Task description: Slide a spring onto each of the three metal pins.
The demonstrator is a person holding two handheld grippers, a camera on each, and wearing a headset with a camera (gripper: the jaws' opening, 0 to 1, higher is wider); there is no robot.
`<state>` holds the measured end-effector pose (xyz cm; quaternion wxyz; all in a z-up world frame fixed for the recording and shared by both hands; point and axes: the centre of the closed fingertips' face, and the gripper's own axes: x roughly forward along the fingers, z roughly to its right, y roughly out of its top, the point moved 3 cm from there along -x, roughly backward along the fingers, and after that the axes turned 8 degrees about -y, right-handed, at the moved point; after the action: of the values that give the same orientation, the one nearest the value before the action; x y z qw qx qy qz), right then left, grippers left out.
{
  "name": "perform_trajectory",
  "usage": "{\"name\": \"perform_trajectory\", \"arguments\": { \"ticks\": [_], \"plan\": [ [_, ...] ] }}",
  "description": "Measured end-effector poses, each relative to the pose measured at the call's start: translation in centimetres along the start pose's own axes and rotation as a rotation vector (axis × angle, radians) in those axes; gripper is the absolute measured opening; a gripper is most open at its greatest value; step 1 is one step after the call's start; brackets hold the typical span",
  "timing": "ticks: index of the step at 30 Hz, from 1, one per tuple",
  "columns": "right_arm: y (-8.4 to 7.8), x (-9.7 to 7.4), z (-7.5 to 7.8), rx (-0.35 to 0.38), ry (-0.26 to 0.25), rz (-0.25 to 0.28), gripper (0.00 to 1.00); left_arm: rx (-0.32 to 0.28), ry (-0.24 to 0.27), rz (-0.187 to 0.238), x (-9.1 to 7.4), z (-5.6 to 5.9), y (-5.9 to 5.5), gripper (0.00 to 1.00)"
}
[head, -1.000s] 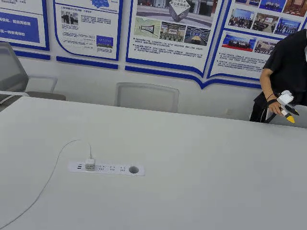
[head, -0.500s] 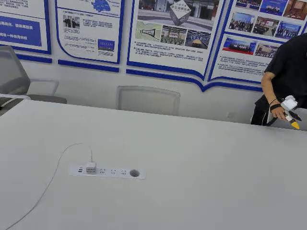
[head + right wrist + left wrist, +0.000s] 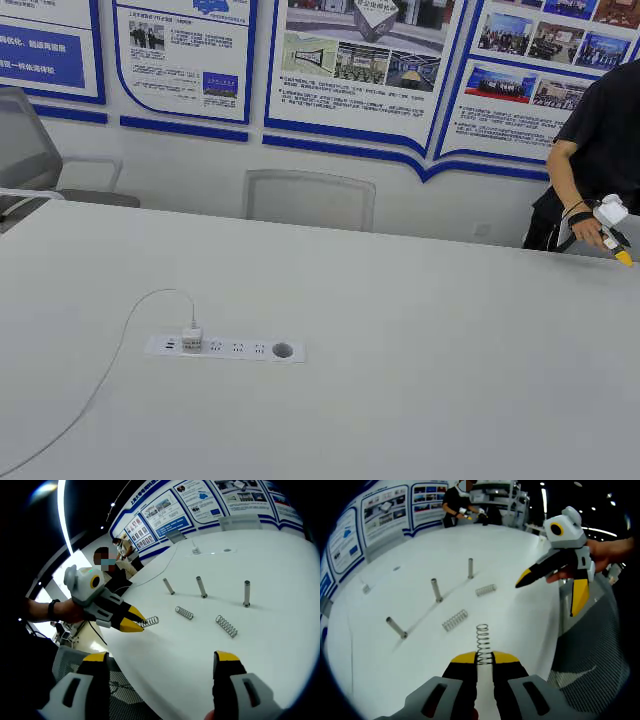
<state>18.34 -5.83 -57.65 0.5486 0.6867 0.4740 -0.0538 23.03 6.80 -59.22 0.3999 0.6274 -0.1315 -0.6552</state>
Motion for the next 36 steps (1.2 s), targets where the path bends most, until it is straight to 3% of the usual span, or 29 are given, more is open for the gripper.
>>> {"name": "perform_trajectory", "arguments": {
  "ticks": [7,20,29,36],
  "plan": [
    [0.4,0.2,-0.4,0.023,0.031,0.023,0.8,0.069,-0.043,0.012,0.4,1.8,2.1,0.1],
    [1.9,-0.1,-0.8,0.146,0.087,0.102,0.57,0.161,-0.109,0.026,1.2,4.9,4.5,0.1],
    [2.8,-0.1,-1.1,0.179,0.12,0.119,0.39,0.202,-0.126,0.036,1.1,5.3,5.4,0.1],
    [3.5,0.2,-1.1,0.16,0.12,0.119,0.26,0.227,-0.125,0.042,0.8,5.1,5.9,0.1]
  ]
}}
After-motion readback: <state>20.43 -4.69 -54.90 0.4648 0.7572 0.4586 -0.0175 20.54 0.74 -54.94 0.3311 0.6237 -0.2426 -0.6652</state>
